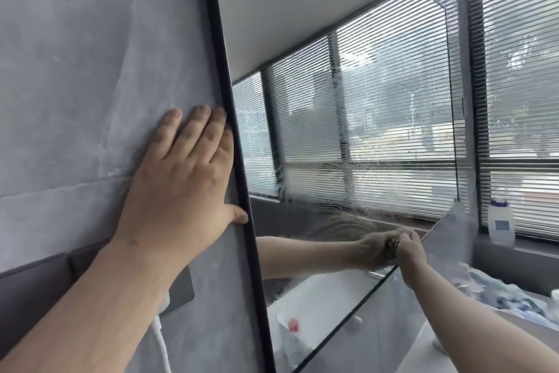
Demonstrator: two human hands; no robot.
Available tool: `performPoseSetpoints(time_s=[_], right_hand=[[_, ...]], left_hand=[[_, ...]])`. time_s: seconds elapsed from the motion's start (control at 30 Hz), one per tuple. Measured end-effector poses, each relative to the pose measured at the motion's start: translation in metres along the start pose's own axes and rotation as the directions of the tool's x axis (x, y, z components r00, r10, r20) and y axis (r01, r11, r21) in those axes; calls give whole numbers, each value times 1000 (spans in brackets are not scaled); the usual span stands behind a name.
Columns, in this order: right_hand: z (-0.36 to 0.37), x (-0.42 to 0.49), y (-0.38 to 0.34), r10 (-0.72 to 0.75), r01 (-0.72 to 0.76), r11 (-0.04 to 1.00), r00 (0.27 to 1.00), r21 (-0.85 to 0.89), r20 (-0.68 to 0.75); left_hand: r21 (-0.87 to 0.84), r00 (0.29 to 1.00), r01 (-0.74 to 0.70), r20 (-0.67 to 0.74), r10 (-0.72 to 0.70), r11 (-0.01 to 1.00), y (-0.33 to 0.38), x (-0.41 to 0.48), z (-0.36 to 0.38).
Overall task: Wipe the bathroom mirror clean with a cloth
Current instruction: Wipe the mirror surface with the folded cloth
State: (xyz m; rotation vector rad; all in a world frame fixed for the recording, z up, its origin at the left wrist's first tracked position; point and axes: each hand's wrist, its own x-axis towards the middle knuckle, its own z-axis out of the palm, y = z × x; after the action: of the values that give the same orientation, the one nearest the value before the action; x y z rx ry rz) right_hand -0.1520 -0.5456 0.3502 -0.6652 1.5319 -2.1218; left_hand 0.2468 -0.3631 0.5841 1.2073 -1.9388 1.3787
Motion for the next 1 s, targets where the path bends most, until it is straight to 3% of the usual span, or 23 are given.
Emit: performPoseSetpoints(time_s=[0.1,0.17,0.27,0.43,0.57,0.7,0.73,0.87,1.0], right_hand=[[3,-7,11,-63,63,998,998,-25,27],[7,-28,2,-179,181,983,982,-19,65],[11,-81,-16,-376,384,922,916,-38,140],[12,-143,14,-484,527,829,844,-187,233],[12,-218,32,-661,746,653,646,-133,380],[8,-268,58,-808,953,302,270,-26,523],[6,-272,62,-808,971,239,209,-19,551],[7,-261,21,-783,994,104,59,36,619],[40,-252,-57,-823,997,80,57,15,565]], left_hand=[[5,1000,-4,-7,5,1000,0,0,1],[4,1000,-9,-6,9,1000,0,0,1],[13,1000,-5,-18,5,1000,-1,-1,3],[35,1000,-3,-10,3,999,0,-1,2],[51,1000,-1,0,1,999,0,-1,0],[53,1000,-1,-10,1,999,0,-1,0],[51,1000,0,-14,1,999,0,-1,0],[10,1000,11,-28,-11,1000,1,-1,3],[-16,999,15,-32,-16,1000,1,-1,3]])
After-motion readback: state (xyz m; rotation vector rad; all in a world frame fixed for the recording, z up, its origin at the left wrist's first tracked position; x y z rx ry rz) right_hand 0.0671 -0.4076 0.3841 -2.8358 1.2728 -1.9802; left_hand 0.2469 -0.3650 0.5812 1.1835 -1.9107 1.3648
